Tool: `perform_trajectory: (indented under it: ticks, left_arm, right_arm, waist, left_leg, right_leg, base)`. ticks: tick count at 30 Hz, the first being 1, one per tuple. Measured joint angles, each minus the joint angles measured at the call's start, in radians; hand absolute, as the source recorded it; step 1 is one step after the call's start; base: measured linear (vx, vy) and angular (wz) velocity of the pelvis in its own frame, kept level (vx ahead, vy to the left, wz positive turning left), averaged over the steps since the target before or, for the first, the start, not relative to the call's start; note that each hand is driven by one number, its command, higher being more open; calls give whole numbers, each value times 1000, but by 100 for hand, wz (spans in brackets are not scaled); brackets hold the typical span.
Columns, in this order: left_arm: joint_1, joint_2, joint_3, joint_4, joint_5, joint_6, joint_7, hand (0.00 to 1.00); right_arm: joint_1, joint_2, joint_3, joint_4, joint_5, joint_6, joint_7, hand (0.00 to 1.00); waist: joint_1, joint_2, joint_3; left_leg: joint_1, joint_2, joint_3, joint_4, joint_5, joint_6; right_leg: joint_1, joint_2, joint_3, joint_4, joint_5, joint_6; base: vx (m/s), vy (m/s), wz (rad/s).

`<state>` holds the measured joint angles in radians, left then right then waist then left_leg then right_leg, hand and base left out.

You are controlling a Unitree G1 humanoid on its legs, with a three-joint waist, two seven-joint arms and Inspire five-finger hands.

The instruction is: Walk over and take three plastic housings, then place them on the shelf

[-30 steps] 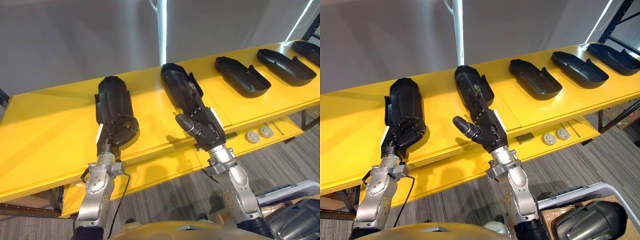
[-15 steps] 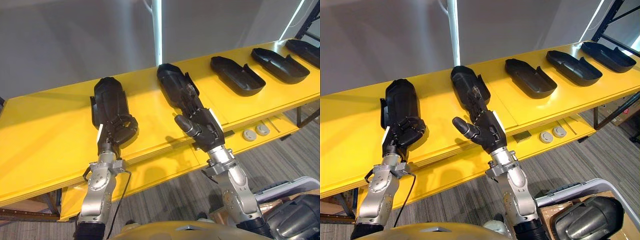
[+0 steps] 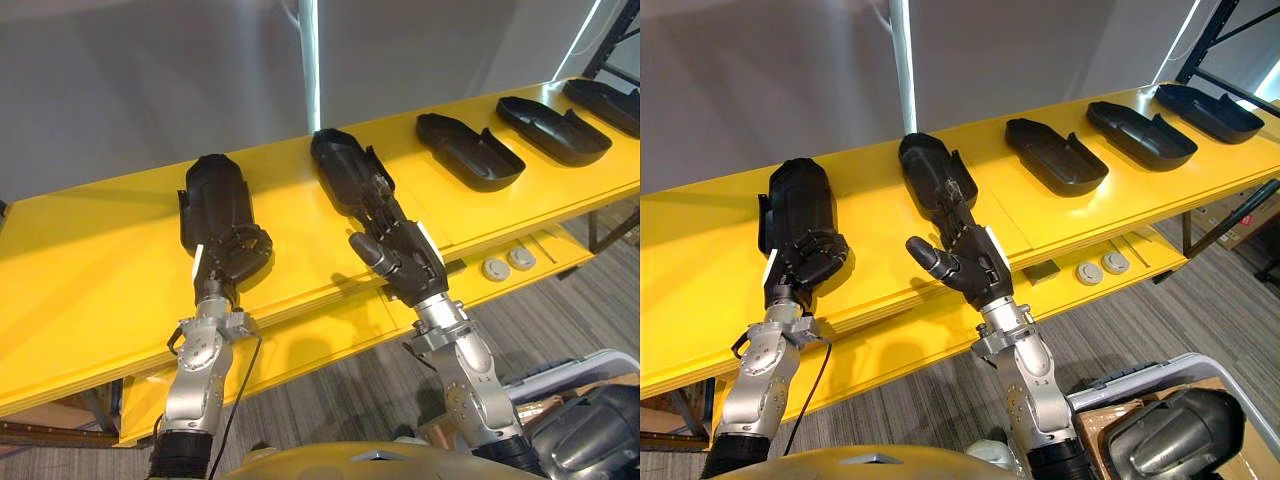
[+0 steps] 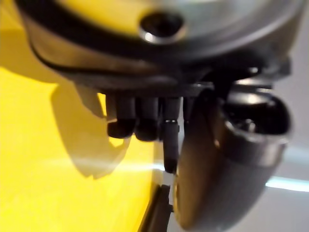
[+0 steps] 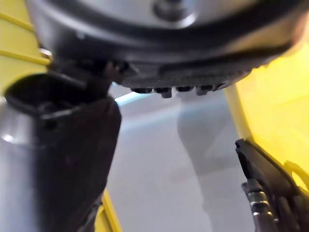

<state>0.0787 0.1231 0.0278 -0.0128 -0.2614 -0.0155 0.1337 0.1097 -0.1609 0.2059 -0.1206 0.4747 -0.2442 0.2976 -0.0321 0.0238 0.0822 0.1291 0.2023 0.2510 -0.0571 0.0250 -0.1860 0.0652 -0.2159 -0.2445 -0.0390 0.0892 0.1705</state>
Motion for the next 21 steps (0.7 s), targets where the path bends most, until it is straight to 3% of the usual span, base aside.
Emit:
perform_trajectory:
  ticks: [21]
  left_arm:
    - [-45, 0, 24, 44, -3, -3, 9, 0]
  right_arm:
    - [0, 0, -1, 0, 0, 0, 9, 100]
  waist:
    - [-4, 1, -1]
  left_leg:
    - [1, 0, 3, 1, 0, 0]
  right_leg:
    - [-4, 0, 5, 3, 1, 0]
  base:
    - [0, 0, 0]
